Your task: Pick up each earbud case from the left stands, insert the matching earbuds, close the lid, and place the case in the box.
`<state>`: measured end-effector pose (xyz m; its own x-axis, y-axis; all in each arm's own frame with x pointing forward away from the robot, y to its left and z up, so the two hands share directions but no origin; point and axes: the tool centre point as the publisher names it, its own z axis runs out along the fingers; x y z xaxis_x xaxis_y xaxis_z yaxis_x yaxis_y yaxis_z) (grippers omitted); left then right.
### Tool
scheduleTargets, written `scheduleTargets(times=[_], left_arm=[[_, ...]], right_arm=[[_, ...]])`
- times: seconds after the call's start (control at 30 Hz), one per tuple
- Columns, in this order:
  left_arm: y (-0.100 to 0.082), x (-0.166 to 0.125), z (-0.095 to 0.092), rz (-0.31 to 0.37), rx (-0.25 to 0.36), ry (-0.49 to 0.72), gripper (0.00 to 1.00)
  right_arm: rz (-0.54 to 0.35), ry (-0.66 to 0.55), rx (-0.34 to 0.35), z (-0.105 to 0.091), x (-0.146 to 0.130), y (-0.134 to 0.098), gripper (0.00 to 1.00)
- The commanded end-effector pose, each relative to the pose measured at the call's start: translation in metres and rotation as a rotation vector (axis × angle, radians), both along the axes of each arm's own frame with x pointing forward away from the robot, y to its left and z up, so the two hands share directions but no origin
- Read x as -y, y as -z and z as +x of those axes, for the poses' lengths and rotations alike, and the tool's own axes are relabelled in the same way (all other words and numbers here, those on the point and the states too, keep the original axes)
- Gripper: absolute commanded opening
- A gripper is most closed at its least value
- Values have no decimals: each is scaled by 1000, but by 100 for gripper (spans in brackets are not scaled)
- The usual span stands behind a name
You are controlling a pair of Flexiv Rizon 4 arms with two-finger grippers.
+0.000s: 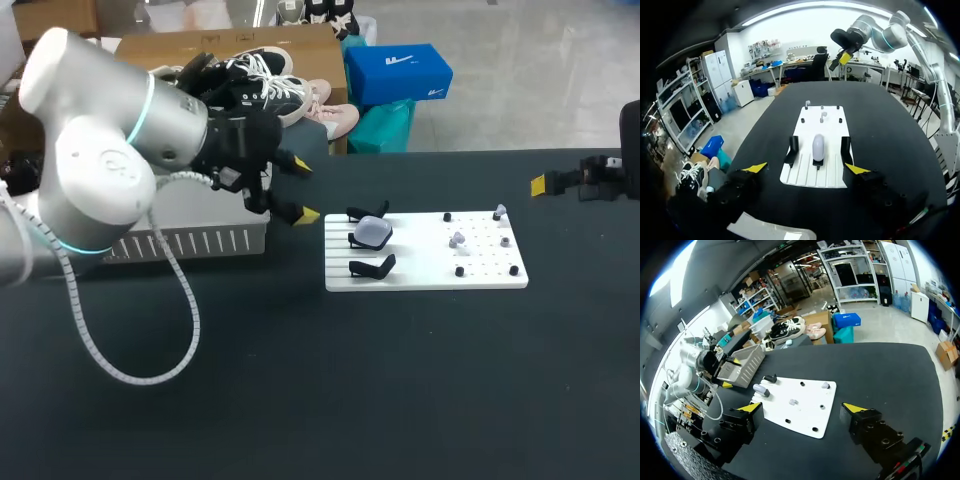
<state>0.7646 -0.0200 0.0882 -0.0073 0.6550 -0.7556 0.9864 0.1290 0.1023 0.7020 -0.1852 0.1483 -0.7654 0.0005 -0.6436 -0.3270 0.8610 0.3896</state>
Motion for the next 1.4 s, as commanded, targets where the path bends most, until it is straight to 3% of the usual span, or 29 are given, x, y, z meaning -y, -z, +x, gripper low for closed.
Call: scheduleTargets(times=[0.03,0.67,1.17,1.4], left_arm=[[9,13,7,2,-22,23,100],[43,42,-5,-47,-72,23,100],[55,78,-15,-110,-101,65,100],[56,79,-17,-113,-103,71,100]], right_arm=[[-1,-1,-1,0,0,0,100],[-1,-1,-1,0,0,0,100],[-1,-1,-1,0,0,0,100],[-1,-1,-1,0,0,0,100]])
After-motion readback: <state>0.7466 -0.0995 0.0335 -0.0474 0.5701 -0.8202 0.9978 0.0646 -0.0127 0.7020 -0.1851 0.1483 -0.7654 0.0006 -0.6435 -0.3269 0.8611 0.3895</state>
